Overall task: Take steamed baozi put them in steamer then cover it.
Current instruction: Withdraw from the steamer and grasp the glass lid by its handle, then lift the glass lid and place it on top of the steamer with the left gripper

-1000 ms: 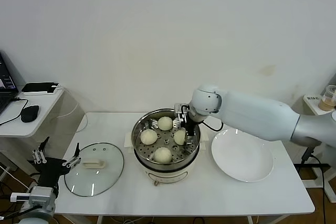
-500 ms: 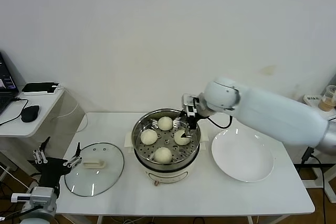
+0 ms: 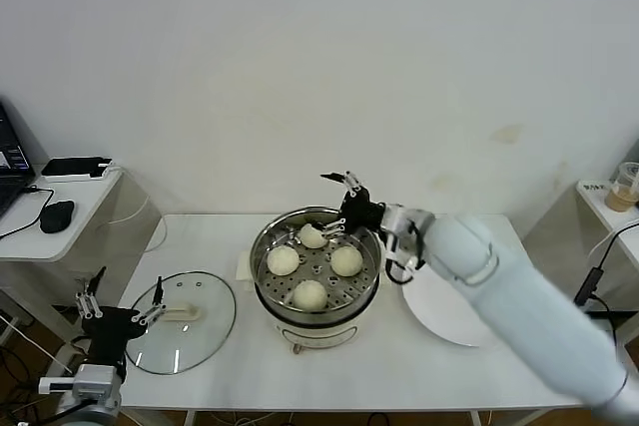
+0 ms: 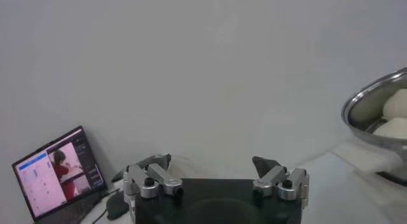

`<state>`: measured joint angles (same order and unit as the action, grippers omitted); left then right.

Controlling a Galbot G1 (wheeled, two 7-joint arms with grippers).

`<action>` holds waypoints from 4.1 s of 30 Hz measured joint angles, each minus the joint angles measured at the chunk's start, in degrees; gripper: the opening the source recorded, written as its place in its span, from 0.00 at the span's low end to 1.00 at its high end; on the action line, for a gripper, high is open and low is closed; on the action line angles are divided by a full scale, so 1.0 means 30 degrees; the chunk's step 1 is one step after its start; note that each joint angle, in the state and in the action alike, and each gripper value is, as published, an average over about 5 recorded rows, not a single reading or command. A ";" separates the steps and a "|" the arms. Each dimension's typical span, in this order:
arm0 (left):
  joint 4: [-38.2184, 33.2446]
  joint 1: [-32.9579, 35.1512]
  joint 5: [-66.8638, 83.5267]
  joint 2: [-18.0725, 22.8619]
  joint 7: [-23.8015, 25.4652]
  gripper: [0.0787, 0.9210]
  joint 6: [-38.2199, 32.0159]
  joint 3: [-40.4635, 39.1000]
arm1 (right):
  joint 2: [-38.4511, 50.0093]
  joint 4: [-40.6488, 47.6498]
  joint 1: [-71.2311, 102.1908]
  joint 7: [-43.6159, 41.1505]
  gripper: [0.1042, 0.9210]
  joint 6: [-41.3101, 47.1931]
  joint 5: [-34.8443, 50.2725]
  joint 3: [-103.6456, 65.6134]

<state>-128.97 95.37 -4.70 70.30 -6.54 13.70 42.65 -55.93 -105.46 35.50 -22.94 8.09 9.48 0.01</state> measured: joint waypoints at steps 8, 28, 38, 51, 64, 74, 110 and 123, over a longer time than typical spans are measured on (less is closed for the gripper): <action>0.1478 -0.0028 -0.2187 0.0128 -0.0509 0.88 -0.1408 -0.0490 | -0.4102 -0.0252 0.8637 0.0852 0.88 -0.3624 0.0534 -0.9210; 0.5807 -0.0851 -1.6973 -0.3003 0.0921 0.88 -0.3926 -0.1661 | -0.8442 -0.1210 1.8684 0.2583 0.88 -0.3728 0.0586 -1.7098; 0.6998 -0.1045 -2.1461 -0.3599 0.1565 0.88 -0.4153 -0.2239 | -0.9149 -0.1869 1.9702 0.2874 0.88 -0.3428 0.0028 -1.7410; 0.9811 -0.3158 -2.3243 -0.3743 0.1819 0.88 -0.4250 -0.3427 | -0.9767 -0.2580 2.0645 0.2990 0.88 -0.3540 -0.0516 -1.7416; 1.2365 -0.5830 -2.3847 -0.3762 0.1842 0.88 -0.4292 -0.4356 | -0.9968 -0.2535 2.0878 0.3025 0.88 -0.3590 -0.0878 -1.7303; 1.4081 -0.7768 -2.3872 -0.3653 0.1882 0.88 -0.4267 -0.4998 | -1.0044 -0.2367 2.0858 0.3007 0.88 -0.3631 -0.0936 -1.7325; 1.1644 -0.7058 -2.0830 -0.4073 0.1182 0.08 -0.3961 -0.3593 | -0.9868 -0.3080 2.1076 0.2973 0.88 -0.3782 -0.1329 -1.7021; 0.7049 -0.6511 -1.8398 -0.5409 0.2279 0.08 -0.1780 -0.2343 | -0.9353 -0.3134 2.1015 0.2941 0.88 -0.3933 -0.1674 -1.6693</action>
<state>-107.82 75.84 -59.89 54.07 0.30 8.36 35.62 -83.99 -114.86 98.54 -14.12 -3.71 4.45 -50.07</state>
